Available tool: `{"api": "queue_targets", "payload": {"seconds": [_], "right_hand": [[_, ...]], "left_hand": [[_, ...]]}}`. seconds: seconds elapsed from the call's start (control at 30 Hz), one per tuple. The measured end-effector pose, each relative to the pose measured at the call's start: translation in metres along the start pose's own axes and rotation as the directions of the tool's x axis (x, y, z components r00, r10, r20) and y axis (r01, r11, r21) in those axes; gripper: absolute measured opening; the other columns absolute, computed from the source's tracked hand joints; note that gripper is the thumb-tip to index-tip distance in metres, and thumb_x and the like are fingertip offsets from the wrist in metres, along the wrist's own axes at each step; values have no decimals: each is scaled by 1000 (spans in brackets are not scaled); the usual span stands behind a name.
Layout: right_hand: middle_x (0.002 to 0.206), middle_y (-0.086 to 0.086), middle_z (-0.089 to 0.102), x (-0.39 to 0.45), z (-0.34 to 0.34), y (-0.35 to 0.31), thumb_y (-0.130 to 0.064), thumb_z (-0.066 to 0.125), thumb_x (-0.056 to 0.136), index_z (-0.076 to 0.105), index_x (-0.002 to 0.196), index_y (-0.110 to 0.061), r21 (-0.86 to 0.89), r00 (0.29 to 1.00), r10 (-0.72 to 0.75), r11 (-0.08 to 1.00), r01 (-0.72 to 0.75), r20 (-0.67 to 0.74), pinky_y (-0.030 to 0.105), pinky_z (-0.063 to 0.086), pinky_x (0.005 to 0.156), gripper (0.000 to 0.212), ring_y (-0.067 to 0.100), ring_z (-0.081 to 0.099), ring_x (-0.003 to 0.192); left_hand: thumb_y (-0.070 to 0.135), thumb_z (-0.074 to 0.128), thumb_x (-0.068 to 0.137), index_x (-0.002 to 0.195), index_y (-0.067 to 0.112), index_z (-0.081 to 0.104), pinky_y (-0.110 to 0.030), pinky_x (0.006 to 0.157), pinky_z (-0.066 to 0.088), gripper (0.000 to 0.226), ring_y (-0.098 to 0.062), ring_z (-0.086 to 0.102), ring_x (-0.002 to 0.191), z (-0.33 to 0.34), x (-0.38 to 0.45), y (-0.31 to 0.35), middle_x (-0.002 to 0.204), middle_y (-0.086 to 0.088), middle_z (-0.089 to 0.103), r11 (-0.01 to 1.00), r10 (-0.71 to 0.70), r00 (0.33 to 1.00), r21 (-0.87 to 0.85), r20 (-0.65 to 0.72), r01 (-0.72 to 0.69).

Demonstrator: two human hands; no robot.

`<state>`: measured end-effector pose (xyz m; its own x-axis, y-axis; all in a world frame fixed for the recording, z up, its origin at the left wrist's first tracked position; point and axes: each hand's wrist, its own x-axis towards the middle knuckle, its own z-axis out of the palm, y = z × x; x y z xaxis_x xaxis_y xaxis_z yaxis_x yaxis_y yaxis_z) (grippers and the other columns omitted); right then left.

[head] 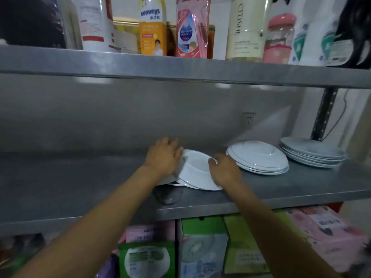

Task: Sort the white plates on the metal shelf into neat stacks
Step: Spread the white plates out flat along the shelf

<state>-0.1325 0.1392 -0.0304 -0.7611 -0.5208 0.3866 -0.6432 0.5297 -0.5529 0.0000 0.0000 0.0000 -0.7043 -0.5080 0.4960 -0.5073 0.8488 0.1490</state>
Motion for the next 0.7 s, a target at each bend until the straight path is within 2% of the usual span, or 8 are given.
{"api": "queue_targets", "payload": {"seconds": [0.07, 0.13, 0.27, 0.37, 0.47, 0.53, 0.57, 0.7], "right_hand": [[113, 14, 65, 6, -2, 1, -35, 43, 93, 64, 107, -8, 5, 995, 96, 995, -96, 11, 36, 49, 86, 37, 33, 59, 105], [106, 15, 67, 11, -5, 5, -32, 44, 90, 65, 98, -7, 18, 985, 170, 985, -171, 34, 34, 50, 82, 33, 32, 60, 99], [118, 16, 63, 16, -8, 11, -26, 47, 87, 61, 113, -4, 15, 939, 328, 943, -332, 101, 28, 40, 76, 37, 34, 59, 106], [117, 19, 64, 19, -9, 20, -21, 48, 85, 60, 111, 1, 16, 910, 384, 920, -391, 158, 29, 41, 75, 36, 35, 60, 106], [112, 23, 65, 20, -10, 26, -18, 49, 81, 61, 106, 3, 53, 885, 419, 898, -438, 203, 31, 43, 76, 35, 35, 62, 100], [101, 26, 64, 20, -12, 27, -16, 50, 79, 59, 94, 2, 96, 881, 423, 888, -449, 212, 32, 43, 73, 24, 33, 60, 89], [92, 25, 62, 21, -12, 27, -15, 49, 78, 57, 88, 1, 128, 879, 422, 881, -456, 222, 33, 43, 71, 20, 32, 57, 82], [67, 18, 54, 23, -15, 28, -15, 48, 76, 55, 79, 1, 191, 850, 471, 835, -516, 236, 32, 43, 59, 18, 30, 53, 61]], "left_hand": [[41, 38, 97, 115, 8, 59, -42, 91, 44, 43, -37, 51, 112, -3, 9, -7, 119, -18, 54, 992, -87, 996, -93, 24, 89], [40, 42, 96, 108, 2, 62, -39, 88, 45, 44, -38, 55, 109, -8, 16, -11, 117, -22, 59, 975, -174, 980, -120, 95, 184], [47, 46, 94, 121, 1, 59, -35, 91, 44, 55, -37, 54, 116, -6, 25, -13, 128, -22, 57, 935, -235, 920, -187, 313, 302], [55, 53, 88, 116, -2, 62, -35, 85, 49, 64, -36, 61, 109, 0, 30, -12, 121, -23, 62, 883, -264, 871, -260, 415, 391], [62, 62, 78, 112, -2, 63, -29, 63, 47, 72, -30, 67, 89, 2, 33, -8, 109, -20, 67, 841, -287, 812, -272, 508, 467], [61, 71, 70, 111, 3, 64, -25, 56, 38, 72, -24, 61, 65, 1, 36, -5, 97, -14, 69, 792, -310, 782, -308, 541, 527], [60, 75, 66, 109, 4, 64, -25, 58, 39, 70, -23, 55, 61, 1, 38, -4, 94, -11, 68, 786, -317, 776, -308, 545, 537], [54, 80, 64, 82, 7, 53, -30, 69, 54, 56, -24, 61, 62, 3, 42, 3, 68, -8, 59, 821, -345, 787, -242, 512, 517]]}}
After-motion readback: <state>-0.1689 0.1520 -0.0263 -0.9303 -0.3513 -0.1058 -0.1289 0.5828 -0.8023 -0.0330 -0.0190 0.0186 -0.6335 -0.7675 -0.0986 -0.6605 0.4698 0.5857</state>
